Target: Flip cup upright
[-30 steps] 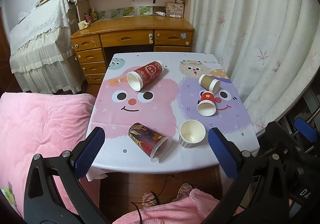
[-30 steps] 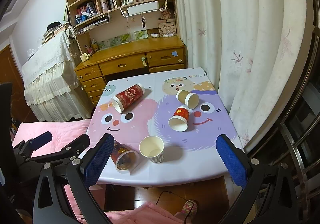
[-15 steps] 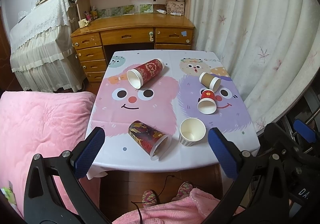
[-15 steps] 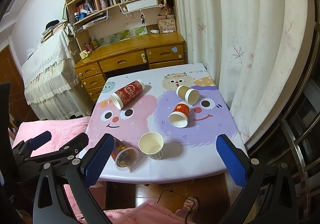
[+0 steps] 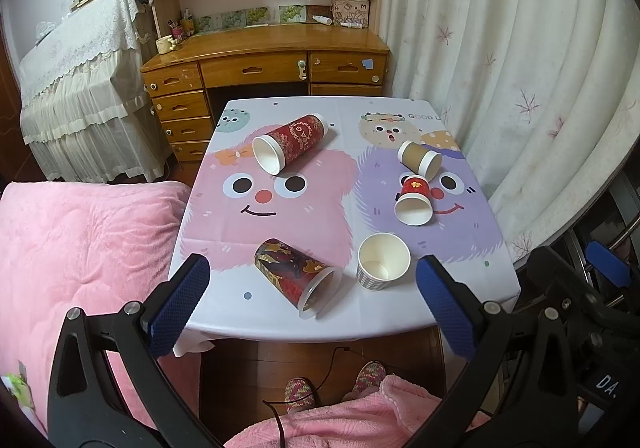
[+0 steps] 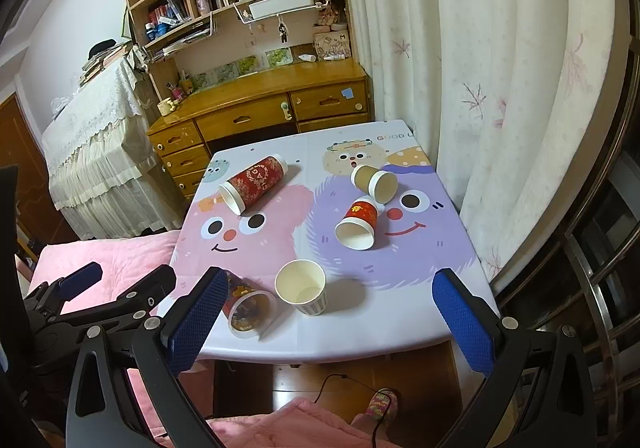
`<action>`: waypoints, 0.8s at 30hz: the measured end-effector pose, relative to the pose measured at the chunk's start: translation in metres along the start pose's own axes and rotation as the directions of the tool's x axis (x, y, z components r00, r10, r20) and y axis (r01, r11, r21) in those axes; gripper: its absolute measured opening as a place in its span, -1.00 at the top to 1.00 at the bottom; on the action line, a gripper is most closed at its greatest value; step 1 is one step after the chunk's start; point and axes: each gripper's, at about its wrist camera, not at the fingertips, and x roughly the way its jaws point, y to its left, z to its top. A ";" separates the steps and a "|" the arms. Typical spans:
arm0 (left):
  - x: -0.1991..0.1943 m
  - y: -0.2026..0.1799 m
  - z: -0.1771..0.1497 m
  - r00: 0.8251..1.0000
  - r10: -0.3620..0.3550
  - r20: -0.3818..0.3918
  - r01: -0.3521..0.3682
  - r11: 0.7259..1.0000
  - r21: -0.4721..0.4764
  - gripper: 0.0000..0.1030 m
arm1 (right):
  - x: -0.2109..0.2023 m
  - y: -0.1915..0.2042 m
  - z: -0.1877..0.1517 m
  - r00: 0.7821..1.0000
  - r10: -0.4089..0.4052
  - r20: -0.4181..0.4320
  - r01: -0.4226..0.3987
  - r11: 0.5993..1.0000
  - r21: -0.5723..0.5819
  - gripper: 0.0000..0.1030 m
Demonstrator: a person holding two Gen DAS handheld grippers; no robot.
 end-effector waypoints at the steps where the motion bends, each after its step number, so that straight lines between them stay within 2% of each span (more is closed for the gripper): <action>1: 0.000 0.000 0.000 1.000 0.000 0.000 0.000 1.000 0.000 -0.99 | 0.000 0.000 0.002 1.000 0.000 0.000 0.000 1.000 -0.001 -1.00; 17: 0.001 0.001 0.000 1.000 0.000 -0.005 0.000 1.000 0.002 -0.99 | 0.001 -0.002 0.004 1.000 -0.001 -0.007 0.001 1.000 0.002 -1.00; 24: 0.006 0.002 -0.014 1.000 0.019 -0.016 -0.019 1.000 -0.013 -0.99 | -0.001 -0.002 -0.013 0.999 0.019 -0.027 -0.019 1.000 -0.001 -1.00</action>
